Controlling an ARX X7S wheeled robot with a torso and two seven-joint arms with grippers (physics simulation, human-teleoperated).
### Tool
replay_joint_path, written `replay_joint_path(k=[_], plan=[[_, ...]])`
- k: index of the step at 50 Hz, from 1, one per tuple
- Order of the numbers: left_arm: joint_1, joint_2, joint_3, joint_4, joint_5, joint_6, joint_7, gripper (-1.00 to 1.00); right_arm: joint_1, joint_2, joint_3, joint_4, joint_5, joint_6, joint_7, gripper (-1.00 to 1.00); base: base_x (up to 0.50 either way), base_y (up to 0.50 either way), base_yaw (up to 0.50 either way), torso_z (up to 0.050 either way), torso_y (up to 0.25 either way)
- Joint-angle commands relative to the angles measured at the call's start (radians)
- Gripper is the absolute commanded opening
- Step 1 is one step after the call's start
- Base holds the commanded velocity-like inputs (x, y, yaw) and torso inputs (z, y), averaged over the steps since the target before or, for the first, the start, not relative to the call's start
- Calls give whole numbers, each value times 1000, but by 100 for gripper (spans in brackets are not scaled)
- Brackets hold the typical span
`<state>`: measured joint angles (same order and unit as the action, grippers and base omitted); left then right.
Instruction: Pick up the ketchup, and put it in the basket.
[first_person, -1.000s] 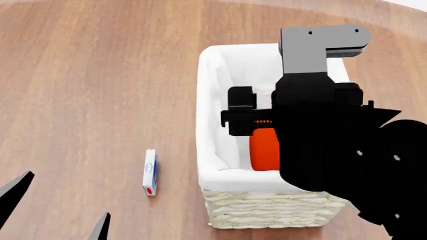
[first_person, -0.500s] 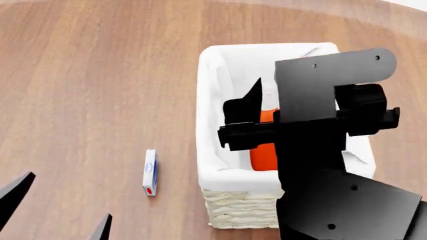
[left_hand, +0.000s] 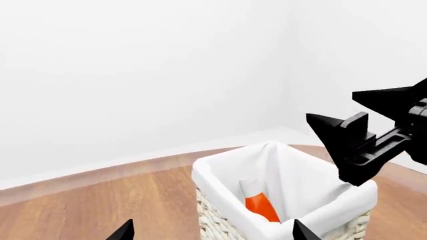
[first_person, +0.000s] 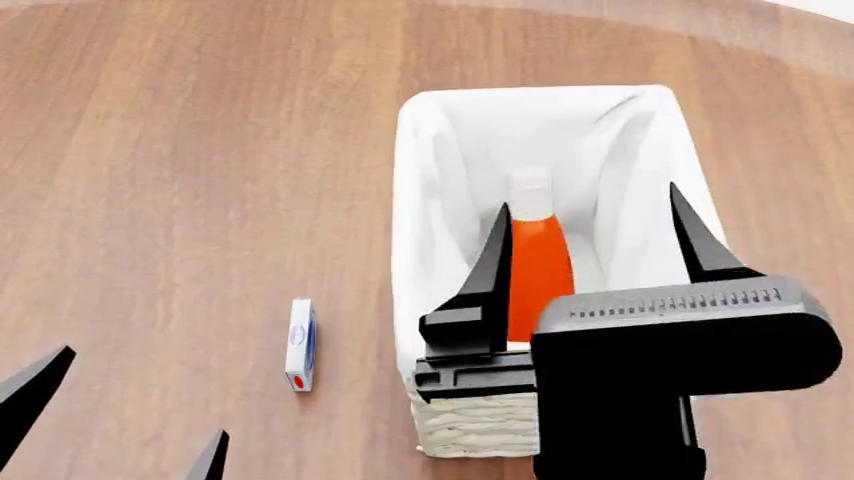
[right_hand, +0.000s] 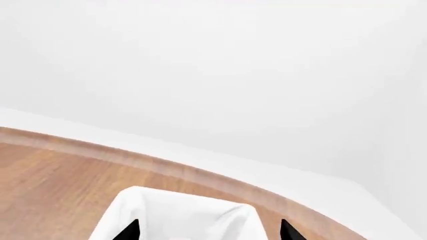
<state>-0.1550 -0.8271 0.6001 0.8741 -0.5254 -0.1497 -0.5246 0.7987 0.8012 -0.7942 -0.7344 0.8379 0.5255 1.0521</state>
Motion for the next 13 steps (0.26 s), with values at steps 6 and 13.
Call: replay_joint_path(k=[6,13], plan=[[-24,26,-49,-21,-7,-6,-8,100,-163,25,-35,-100,-235,-166,-3,100,0,0,0,0,0],[-24,28,-46,-24,-4,-4,-8,100,-236,23,-57,-93,-294,-226,20,100,0,0,0,0,0]])
